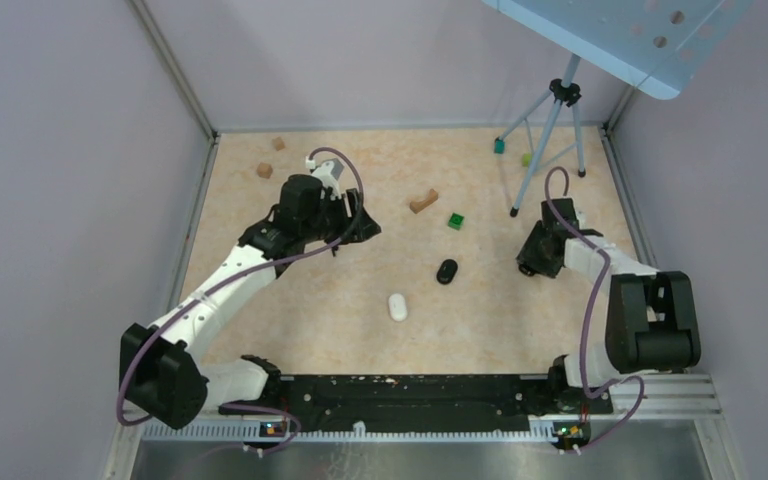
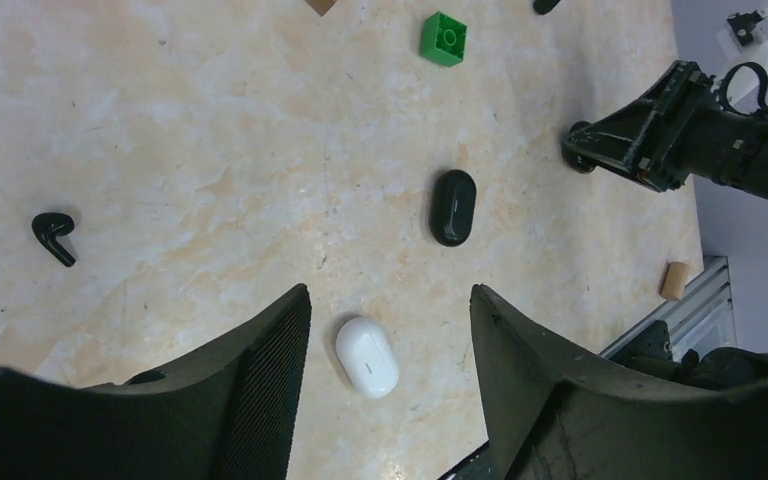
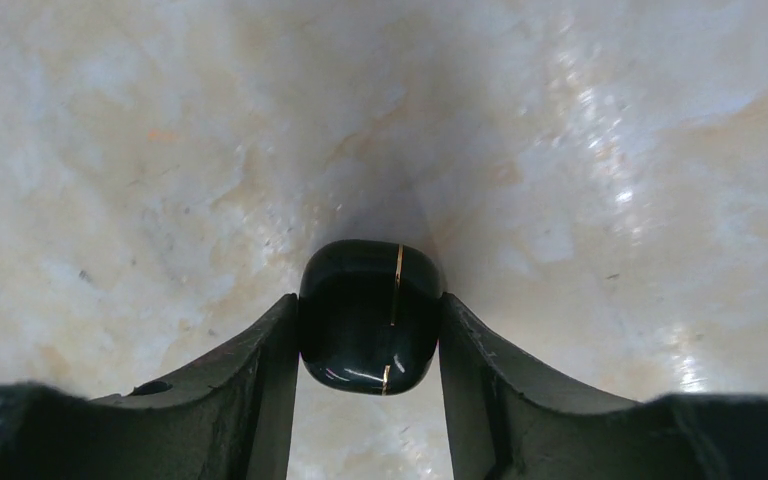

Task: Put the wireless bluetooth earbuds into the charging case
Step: Pick up the charging case from the center of the board, then pass from the right arm to the left

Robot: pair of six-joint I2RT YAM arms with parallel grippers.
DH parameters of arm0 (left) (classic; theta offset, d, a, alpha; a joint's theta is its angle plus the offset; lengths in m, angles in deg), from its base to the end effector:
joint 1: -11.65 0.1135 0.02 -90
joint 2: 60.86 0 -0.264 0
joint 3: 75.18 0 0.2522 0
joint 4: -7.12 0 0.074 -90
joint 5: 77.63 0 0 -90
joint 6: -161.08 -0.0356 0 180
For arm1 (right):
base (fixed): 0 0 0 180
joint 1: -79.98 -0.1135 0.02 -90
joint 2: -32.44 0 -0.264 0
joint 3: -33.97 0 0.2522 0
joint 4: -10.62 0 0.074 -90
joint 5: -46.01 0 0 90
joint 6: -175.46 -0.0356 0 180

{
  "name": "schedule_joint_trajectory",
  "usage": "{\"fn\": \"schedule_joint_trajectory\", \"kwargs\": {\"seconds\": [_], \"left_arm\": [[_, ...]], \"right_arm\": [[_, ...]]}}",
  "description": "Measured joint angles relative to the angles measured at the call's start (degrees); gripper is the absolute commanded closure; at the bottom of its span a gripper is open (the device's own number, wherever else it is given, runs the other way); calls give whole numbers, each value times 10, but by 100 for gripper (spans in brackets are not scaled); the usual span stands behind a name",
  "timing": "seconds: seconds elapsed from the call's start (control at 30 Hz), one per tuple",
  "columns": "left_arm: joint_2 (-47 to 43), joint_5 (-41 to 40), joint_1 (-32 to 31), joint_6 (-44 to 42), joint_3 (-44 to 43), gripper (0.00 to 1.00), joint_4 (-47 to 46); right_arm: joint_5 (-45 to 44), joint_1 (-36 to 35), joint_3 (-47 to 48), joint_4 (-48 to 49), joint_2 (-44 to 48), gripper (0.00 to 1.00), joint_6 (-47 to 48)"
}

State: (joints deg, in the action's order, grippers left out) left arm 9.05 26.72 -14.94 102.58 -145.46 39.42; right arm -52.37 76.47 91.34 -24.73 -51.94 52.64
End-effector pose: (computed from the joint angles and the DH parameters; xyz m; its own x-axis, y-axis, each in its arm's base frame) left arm 0.2407 -0.1303 0.3057 -0.7281 -0.2016 -0.6551 0.2830 0.7821 -0.5552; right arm 0.2693 0.0113 0.1649 -0.7393 0.4919 -0.4598 0.4851 0.8627 0.1429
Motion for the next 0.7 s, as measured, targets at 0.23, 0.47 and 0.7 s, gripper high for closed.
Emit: {"fn": "schedule_joint_trajectory", "kwargs": {"seconds": [0.23, 0.47, 0.7], "left_arm": [[50, 69, 24, -13, -9, 24, 14], [130, 215, 31, 8, -17, 23, 0], [135, 270, 32, 71, -12, 27, -33]], "right_arm": [[127, -26, -58, 18, 87, 72, -5], [214, -188, -58, 99, 133, 71, -50], [257, -276, -22, 170, 63, 71, -75]]}}
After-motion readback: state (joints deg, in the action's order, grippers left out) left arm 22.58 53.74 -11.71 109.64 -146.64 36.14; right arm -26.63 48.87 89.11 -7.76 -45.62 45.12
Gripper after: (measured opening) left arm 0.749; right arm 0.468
